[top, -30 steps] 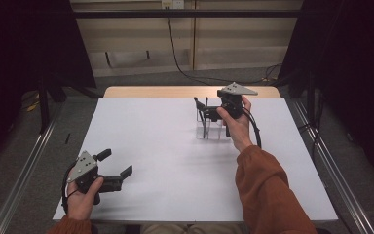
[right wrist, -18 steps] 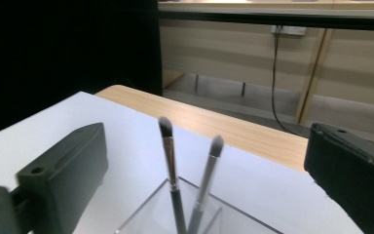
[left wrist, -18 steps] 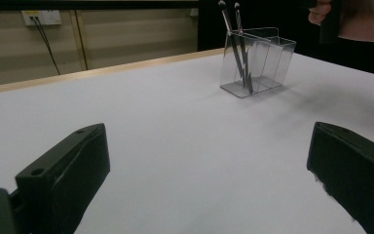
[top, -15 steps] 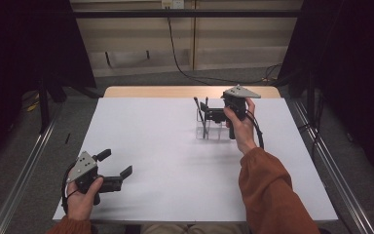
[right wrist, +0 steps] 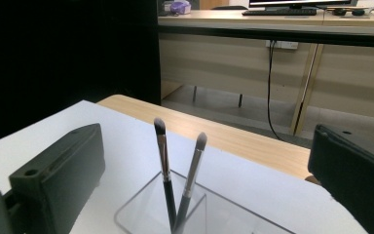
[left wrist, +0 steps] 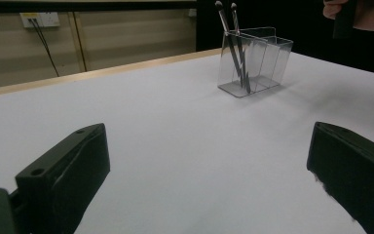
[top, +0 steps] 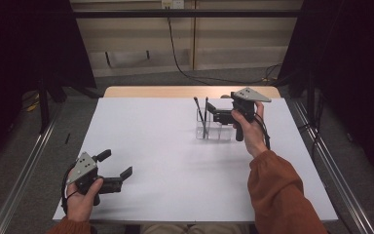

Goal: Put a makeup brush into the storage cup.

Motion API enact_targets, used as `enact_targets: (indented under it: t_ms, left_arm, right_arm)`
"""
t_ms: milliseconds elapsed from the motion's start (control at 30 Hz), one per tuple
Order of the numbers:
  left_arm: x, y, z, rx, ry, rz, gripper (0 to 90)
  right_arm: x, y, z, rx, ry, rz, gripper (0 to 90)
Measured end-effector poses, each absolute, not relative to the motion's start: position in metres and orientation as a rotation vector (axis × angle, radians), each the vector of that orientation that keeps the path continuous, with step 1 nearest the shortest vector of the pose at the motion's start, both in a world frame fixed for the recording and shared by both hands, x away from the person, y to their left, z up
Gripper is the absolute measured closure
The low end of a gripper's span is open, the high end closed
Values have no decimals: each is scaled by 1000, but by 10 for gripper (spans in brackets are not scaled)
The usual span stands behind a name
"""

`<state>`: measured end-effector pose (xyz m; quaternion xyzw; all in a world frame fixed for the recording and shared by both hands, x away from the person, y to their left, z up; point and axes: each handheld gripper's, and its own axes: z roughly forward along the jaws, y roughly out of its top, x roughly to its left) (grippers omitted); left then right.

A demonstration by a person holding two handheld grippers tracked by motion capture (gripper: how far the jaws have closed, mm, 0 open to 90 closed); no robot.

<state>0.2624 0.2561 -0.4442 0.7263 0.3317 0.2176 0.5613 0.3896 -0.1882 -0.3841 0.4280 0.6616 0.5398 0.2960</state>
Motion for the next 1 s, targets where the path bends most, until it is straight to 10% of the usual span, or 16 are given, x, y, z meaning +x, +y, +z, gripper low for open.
enact_targets:
  t_ms: [1000]
  left_arm:
    - [260, 257, -442, 1692, 773, 517, 20]
  right_arm:
    - [335, -235, -397, 1190, 1760, 1416, 9]
